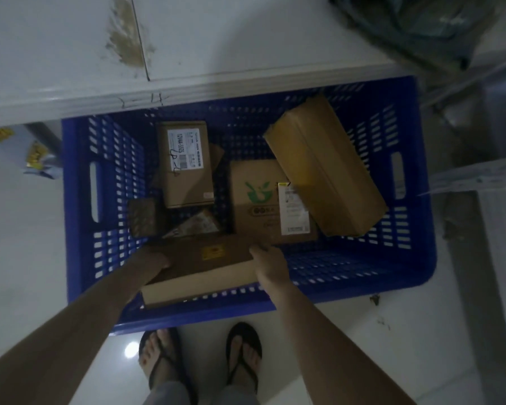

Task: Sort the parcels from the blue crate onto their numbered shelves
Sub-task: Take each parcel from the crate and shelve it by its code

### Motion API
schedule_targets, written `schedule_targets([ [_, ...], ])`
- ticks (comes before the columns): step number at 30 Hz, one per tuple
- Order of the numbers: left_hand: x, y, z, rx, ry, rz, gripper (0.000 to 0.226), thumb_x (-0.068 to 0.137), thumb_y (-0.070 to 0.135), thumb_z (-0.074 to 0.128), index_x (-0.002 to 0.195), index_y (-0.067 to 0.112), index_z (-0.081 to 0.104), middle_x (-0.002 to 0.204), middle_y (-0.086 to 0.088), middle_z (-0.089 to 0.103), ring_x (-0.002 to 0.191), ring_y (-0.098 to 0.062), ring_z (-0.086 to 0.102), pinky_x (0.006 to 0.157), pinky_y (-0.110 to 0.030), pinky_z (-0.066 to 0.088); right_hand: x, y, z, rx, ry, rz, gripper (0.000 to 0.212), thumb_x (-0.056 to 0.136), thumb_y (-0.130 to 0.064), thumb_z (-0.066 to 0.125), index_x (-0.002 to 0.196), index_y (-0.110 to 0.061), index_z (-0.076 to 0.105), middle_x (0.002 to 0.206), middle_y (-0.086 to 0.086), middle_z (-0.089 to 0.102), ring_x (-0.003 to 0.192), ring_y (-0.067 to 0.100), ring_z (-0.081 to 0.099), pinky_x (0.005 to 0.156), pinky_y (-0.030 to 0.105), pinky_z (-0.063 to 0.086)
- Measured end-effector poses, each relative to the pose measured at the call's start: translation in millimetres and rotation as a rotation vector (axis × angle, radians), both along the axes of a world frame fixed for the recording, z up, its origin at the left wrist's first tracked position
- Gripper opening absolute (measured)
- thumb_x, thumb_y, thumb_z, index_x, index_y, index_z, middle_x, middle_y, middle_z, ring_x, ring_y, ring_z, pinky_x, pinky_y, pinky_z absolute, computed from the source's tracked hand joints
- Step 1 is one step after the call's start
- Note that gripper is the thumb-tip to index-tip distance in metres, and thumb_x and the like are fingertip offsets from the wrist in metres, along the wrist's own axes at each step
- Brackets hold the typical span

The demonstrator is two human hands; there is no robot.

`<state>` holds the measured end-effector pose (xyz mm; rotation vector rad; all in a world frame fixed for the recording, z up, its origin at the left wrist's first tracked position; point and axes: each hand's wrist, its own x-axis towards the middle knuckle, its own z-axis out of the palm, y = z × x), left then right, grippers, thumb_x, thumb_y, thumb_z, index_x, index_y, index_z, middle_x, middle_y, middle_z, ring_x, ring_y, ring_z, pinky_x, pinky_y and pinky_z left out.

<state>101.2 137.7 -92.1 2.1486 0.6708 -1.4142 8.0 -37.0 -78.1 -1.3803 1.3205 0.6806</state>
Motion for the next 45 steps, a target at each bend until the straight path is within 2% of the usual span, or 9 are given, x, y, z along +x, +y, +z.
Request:
schedule_targets([
  [5, 9.1, -2.3, 50.6, -0.296, -0.063, 0.435, 0.058, 0.086, -0.014, 0.052, 0.139, 0.004, 0.039, 0.126, -0.017, 0.054, 0.106, -0.028, 0.052, 0.080, -0.038, 0.047, 6.7, -36.0, 39.1, 0.261, -0.166, -0.413, 0.028, 0.093, -0.020, 0.058, 0.119, -0.031, 0.061, 0.109, -0.004, 0.070, 0.102, 0.017, 0.065, 0.085, 0.041, 0.056],
  [12, 14.6, -28.3, 128.1, -0.286, 0.012, 0.488, 0.056, 0.089, 0.039, 0.057, 0.136, 0.012, 0.043, 0.141, -0.011, 0.046, 0.126, -0.033, 0.045, 0.108, -0.046, 0.037, 11.3, -72.7, 114.1, 0.145, -0.385, -0.712, 0.068, 0.083, 0.002, 0.065, 0.142, -0.023, 0.044, 0.118, 0.002, 0.065, 0.103, 0.021, 0.064, 0.088, 0.036, 0.055],
  [15, 12.1, -59.7, 160.8, -0.411, 0.097, 0.484, 0.064, 0.089, 0.050, 0.050, 0.142, 0.016, 0.036, 0.143, -0.019, 0.042, 0.125, -0.038, 0.046, 0.100, -0.051, 0.043, 11.6, -58.2, 156.0, -0.217, -0.532, -0.241, 0.059, 0.081, -0.003, 0.067, 0.134, -0.024, 0.052, 0.115, -0.011, 0.063, 0.106, 0.011, 0.060, 0.083, 0.017, 0.052],
  [19, 13.9, -105.3, 207.9, -0.583, 0.210, 0.521, 0.089, 0.068, 0.067, 0.060, 0.132, 0.008, 0.043, 0.126, -0.023, 0.056, 0.103, -0.038, 0.061, 0.075, -0.046, 0.055, 0.0, -32.1, 201.7, -0.823, -0.741, 0.710, 0.067, 0.071, 0.001, 0.067, 0.131, -0.024, 0.052, 0.121, -0.005, 0.062, 0.112, 0.015, 0.057, 0.101, 0.033, 0.048],
  [26, -6.5, -124.1, 246.2, -0.608, 0.036, 0.505, 0.050, 0.082, 0.017, 0.068, 0.127, 0.008, 0.050, 0.119, -0.021, 0.060, 0.097, -0.035, 0.063, 0.059, -0.042, 0.059, -27.8, -56.1, 234.9, -0.934, -0.947, 1.063, 0.043, 0.081, -0.021, 0.064, 0.123, -0.022, 0.055, 0.125, -0.003, 0.057, 0.118, 0.017, 0.054, 0.108, 0.039, 0.041],
  [30, -15.6, -120.8, 258.2, -0.744, -0.026, 0.570, 0.041, 0.085, 0.003, 0.060, 0.123, 0.015, 0.048, 0.118, -0.016, 0.059, 0.096, -0.032, 0.063, 0.065, -0.045, 0.055, -43.5, -70.0, 248.0, -0.855, -0.690, 0.342, 0.042, 0.089, -0.045, 0.046, 0.128, -0.029, 0.046, 0.131, -0.010, 0.049, 0.122, 0.008, 0.047, 0.105, 0.031, 0.044],
  [33, -22.8, -127.7, 276.5, -0.829, -0.040, 0.551, 0.056, 0.073, 0.001, 0.065, 0.123, 0.020, 0.046, 0.117, -0.012, 0.060, 0.100, -0.033, 0.063, 0.068, -0.047, 0.058, -44.8, -84.5, 265.4, -0.239, -0.597, -0.293, 0.042, 0.085, -0.052, 0.059, 0.117, -0.027, 0.051, 0.116, -0.007, 0.057, 0.101, 0.005, 0.058, 0.091, 0.026, 0.051],
  [36, -33.2, -144.4, 300.2, -0.887, -0.046, 0.535, 0.046, 0.070, 0.000, 0.066, 0.110, 0.016, 0.051, 0.113, -0.015, 0.063, 0.093, -0.034, 0.069, 0.063, -0.043, 0.060, -43.5, -91.9, 293.1, 0.276, -0.444, -0.328, 0.048, 0.084, -0.057, 0.060, 0.120, -0.031, 0.043, 0.115, -0.006, 0.059, 0.095, 0.013, 0.062, 0.092, 0.036, 0.050],
  [45, -53.5, -217.0, 395.5, -1.016, -0.148, 0.521, 0.043, 0.089, 0.007, 0.056, 0.130, 0.006, 0.045, 0.122, -0.020, 0.061, 0.106, -0.035, 0.062, 0.084, -0.047, 0.055, -21.5, -98.9, 372.1, 0.182, -0.684, -0.864, 0.053, 0.085, -0.031, 0.070, 0.133, -0.020, 0.052, 0.130, 0.011, 0.060, 0.119, 0.031, 0.057, 0.107, 0.051, 0.041],
])
